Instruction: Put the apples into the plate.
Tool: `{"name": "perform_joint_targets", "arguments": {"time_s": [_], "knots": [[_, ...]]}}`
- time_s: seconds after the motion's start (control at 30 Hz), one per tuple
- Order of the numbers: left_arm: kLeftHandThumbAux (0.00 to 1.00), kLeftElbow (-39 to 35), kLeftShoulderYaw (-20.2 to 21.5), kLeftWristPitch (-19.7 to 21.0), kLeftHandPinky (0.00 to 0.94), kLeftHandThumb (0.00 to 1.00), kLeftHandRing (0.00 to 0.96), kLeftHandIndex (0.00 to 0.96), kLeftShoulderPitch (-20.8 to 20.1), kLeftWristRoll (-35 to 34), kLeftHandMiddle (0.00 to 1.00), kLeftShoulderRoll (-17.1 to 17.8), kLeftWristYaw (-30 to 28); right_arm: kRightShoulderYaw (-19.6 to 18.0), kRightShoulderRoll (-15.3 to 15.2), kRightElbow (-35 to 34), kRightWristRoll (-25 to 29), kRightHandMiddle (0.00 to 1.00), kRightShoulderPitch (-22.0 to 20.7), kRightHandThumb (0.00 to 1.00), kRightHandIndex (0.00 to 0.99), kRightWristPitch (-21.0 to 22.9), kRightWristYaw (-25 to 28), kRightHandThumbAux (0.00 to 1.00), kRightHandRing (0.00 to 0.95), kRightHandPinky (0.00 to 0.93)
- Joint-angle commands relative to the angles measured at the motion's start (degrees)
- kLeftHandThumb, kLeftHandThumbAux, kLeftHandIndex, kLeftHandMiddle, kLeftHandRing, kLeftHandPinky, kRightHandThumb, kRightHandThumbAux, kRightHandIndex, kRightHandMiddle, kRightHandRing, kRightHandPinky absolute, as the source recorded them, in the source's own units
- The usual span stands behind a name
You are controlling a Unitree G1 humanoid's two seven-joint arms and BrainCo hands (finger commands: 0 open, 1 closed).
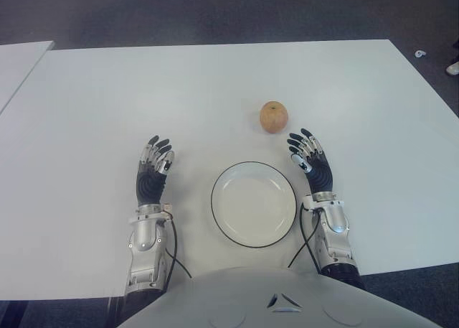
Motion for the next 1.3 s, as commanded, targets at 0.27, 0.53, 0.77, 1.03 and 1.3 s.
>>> {"name": "perform_joint_targets", "arguments": {"time_s": [0.27, 0.53, 0.77, 1.03, 1.3], "knots": [[0.545, 0.81, -0.24, 0.29, 0.258, 0.342, 0.236, 0.133, -0.09, 0.48, 0.216, -0.36, 0.39, 0.03, 0.17, 1.51, 0.16, 0.236, 2.18, 0.455, 0.107, 3.28, -0.43, 0.635, 0.219, 0.206], [0.547, 1.25, -0.34, -0.12, 0.256, 0.336, 0.234, 0.131, -0.22, 0.49, 0.215, -0.56, 0.34, -0.1, 0.2, -0.32, 0.35, 0.238, 2.46, 0.473, 0.113, 4.19, -0.68, 0.624, 0.217, 0.198], [0.54, 2.18, -0.55, -1.17, 0.254, 0.323, 0.232, 0.135, -0.54, 0.72, 0.214, -0.64, 0.26, -1.79, -1.26, -1.74, 1.51, 0.237, 1.23, 0.465, 0.12, 5.74, -0.57, 0.597, 0.229, 0.241], [0.532, 2.66, -0.52, -0.97, 0.256, 0.326, 0.233, 0.132, -0.95, 0.88, 0.215, -1.15, 0.66, -5.47, -3.84, -3.38, 3.5, 0.228, -0.83, 0.471, 0.113, 4.71, -0.16, 0.631, 0.237, 0.262], [0.529, 3.29, -0.36, -1.08, 0.256, 0.32, 0.23, 0.132, -1.39, 1.18, 0.212, -1.35, 0.85, -7.19, -5.75, -1.17, 1.74, 0.201, -4.15, 0.479, 0.094, -0.75, -0.62, 0.675, 0.216, 0.225]]}}
